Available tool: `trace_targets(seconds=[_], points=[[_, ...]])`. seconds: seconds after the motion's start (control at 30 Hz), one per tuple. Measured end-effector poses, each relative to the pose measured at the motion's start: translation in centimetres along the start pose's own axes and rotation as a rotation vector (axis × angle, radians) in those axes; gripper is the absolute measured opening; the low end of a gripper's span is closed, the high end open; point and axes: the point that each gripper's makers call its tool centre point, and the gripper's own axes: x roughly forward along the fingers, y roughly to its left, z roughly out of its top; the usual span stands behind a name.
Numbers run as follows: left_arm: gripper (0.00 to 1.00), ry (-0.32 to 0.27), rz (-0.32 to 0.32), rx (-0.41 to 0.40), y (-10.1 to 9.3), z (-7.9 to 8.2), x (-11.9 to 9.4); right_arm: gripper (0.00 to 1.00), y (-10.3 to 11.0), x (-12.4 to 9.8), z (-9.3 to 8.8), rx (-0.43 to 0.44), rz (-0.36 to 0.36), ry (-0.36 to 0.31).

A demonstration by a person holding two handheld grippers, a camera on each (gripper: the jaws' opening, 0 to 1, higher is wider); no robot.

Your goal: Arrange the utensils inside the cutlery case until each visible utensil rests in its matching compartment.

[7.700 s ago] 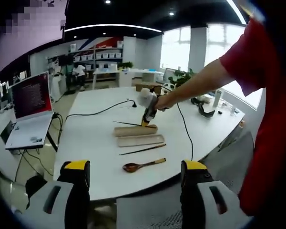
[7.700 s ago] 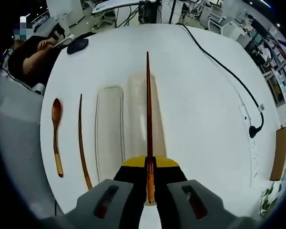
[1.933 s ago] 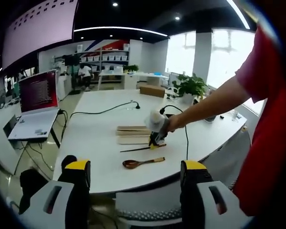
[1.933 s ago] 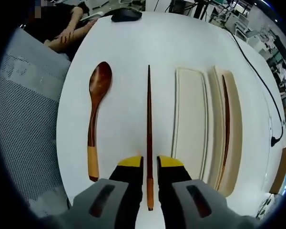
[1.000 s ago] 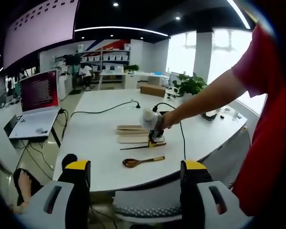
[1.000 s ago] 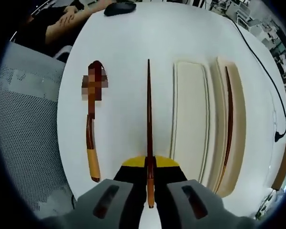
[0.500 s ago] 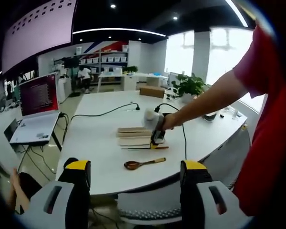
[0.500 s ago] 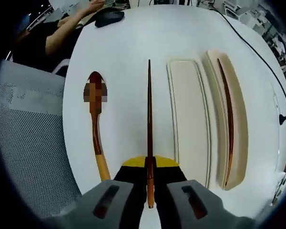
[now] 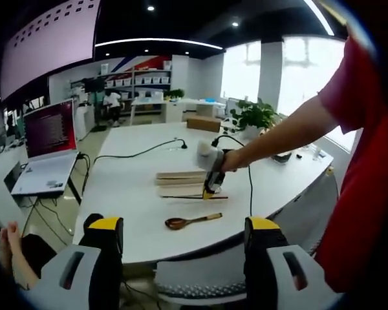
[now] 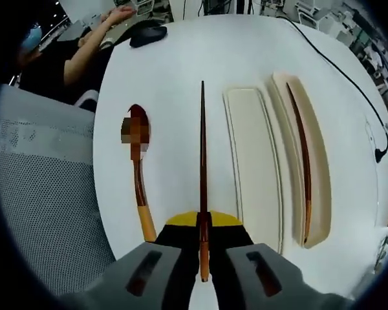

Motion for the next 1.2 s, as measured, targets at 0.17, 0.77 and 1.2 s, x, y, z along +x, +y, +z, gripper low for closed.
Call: trace_targets(seconds=[0.17, 0.77, 1.2], points=[[0.78, 0.001, -0.004, -0.003, -0.1, -0.1, 0.1, 0.0, 0.8, -0.1, -0.2, -0.013, 0.011, -0.018], [0.78, 0.006, 0.017, -0.016, -0.5, -0.6, -0.3, 0.0, 0.5, -2.0, -0.1, -0.058, -0.003, -0.04], [0.78, 0.001, 0.03, -0.023, 0.0, -0.4, -0.2, 0.0, 0.9, -4.1, -1.7, -0.322, 0.043, 0.063]])
